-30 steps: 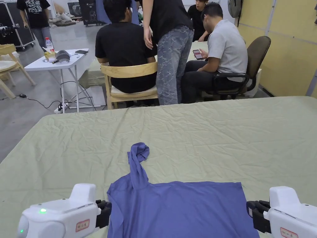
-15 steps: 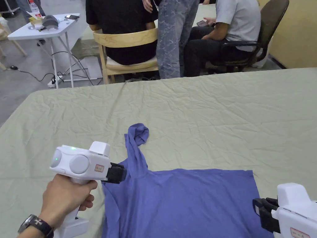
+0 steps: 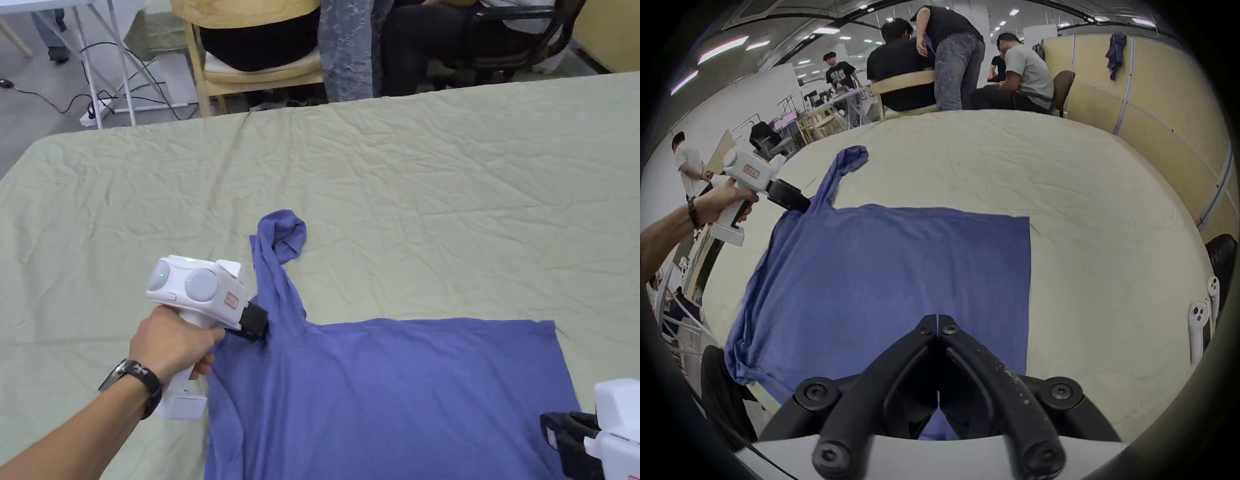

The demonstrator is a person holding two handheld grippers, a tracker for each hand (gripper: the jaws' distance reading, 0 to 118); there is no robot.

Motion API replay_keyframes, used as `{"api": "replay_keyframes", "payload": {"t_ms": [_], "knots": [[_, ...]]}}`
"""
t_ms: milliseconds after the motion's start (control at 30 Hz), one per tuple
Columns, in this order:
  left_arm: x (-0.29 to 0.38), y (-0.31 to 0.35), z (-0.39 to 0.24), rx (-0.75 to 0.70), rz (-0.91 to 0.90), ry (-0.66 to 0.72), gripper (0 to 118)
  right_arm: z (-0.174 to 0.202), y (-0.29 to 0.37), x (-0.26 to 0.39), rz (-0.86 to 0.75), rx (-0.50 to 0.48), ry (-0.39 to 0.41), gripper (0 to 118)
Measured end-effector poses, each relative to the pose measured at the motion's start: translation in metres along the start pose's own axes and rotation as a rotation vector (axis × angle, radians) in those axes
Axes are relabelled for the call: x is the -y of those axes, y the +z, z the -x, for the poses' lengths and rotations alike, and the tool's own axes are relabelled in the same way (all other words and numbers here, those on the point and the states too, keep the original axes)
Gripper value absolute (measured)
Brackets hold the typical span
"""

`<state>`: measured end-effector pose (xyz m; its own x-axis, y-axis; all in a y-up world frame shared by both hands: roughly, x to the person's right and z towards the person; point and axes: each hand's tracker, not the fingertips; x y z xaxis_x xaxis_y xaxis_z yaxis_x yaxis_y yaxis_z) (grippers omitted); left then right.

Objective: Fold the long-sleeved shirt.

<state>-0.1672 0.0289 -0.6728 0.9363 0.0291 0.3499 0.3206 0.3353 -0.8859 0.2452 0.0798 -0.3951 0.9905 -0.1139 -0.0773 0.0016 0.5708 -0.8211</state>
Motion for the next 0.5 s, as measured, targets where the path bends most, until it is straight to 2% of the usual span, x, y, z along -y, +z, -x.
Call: {"api": "replay_keyframes", "payload": {"t_ms": [133, 167, 200, 233, 267, 500], "knots": [[0.010, -0.002, 0.000, 0.004, -0.053, 0.020, 56, 0.000, -0.002, 0.006, 0.017, -0.002, 0.001, 0], [0.010, 0.000, -0.001, 0.004, -0.055, 0.015, 52, 0.000, -0.002, 0.006, 0.018, -0.002, 0.005, 0], [0.012, 0.002, -0.003, 0.002, -0.064, 0.003, 42, -0.001, -0.004, 0.006, 0.022, 0.002, 0.011, 0], [0.012, 0.007, 0.000, 0.006, -0.080, -0.002, 13, -0.001, -0.005, 0.006, 0.025, 0.007, 0.010, 0], [0.013, 0.009, -0.001, 0.023, -0.105, 0.004, 5, -0.002, -0.005, 0.006, 0.024, 0.008, 0.007, 0], [0.009, -0.001, -0.003, -0.007, -0.077, 0.011, 5, -0.017, -0.004, -0.026, -0.006, 0.004, 0.001, 0]]}}
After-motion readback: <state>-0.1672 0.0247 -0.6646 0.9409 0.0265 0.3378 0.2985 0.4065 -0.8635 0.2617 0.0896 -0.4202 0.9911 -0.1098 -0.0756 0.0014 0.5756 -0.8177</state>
